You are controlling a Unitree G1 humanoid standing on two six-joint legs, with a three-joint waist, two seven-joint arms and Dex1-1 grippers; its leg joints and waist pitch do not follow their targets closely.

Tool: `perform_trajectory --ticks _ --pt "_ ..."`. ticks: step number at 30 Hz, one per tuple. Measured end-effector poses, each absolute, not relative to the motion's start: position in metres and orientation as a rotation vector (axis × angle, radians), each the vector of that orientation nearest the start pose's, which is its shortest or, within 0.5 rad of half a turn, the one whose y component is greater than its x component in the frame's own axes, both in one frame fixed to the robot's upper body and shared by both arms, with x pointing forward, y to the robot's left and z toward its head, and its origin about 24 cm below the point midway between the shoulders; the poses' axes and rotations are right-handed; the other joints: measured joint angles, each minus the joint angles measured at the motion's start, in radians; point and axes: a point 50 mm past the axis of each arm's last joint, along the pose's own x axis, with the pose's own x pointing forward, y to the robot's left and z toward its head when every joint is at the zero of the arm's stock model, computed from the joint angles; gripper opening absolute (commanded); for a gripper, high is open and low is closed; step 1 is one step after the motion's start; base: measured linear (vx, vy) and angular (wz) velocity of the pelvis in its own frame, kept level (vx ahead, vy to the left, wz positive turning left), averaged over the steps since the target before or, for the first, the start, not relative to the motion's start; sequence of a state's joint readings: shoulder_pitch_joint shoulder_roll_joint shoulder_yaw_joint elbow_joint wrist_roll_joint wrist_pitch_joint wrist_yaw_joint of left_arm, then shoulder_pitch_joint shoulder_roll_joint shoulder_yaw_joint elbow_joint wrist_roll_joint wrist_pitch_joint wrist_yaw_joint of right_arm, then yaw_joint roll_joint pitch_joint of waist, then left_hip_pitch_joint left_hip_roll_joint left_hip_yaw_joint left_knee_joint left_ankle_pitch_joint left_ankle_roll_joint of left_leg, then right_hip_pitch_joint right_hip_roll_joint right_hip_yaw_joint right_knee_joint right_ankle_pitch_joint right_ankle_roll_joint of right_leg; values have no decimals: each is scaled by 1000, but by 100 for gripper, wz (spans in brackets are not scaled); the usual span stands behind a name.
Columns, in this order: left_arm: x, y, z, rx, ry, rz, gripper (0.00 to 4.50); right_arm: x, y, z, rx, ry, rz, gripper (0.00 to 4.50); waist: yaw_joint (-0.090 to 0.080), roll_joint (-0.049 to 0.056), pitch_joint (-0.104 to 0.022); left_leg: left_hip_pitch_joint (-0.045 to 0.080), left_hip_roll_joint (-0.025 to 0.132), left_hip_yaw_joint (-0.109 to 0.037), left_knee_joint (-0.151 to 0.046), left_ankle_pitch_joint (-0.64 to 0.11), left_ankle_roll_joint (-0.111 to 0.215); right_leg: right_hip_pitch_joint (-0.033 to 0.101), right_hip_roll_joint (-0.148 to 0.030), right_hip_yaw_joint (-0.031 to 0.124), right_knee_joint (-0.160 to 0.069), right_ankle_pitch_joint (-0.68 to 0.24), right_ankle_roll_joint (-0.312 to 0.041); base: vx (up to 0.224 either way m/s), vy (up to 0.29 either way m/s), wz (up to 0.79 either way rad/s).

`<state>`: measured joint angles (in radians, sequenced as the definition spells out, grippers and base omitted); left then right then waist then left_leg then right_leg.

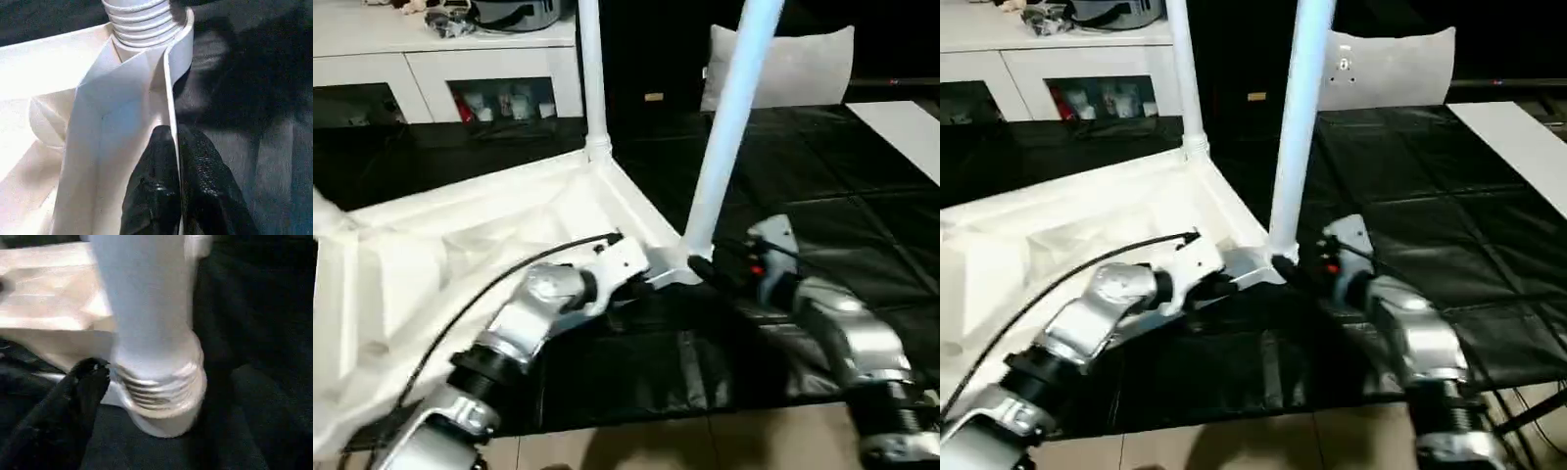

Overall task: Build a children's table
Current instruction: Rotate leg to tighten

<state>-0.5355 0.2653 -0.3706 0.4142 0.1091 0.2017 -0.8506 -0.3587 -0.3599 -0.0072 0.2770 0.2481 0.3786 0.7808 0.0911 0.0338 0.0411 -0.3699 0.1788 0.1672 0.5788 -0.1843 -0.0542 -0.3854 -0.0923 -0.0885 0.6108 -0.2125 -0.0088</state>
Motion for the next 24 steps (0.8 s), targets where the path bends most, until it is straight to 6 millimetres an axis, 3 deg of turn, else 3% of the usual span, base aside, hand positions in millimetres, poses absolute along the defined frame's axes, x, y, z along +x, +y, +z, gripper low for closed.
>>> perform_trajectory --ticks 8,9,18,24 --pt "306 104 51 584 346 -1317 0 293 -189 68 -73 333 1018 446 24 0 0 0 1 0 3 0 1 1 0 0 1 1 -1 0 0 0" --pt "305 106 51 584 350 -1344 0 292 -188 68 -78 337 1052 420 27 0 0 0 1 0 4 0 1 1 0 0 1 1 -1 0 0 0" --pt "296 119 52 571 398 -1519 0 285 -179 66 -88 384 1250 349 37 0 0 0 2 1 7 -1 1 2 0 0 4 1 -2 0 0 0" --pt "295 119 53 572 393 -1540 0 282 -176 65 -50 399 1303 301 44 0 0 0 2 1 8 -1 2 2 0 0 4 1 -2 0 0 0"
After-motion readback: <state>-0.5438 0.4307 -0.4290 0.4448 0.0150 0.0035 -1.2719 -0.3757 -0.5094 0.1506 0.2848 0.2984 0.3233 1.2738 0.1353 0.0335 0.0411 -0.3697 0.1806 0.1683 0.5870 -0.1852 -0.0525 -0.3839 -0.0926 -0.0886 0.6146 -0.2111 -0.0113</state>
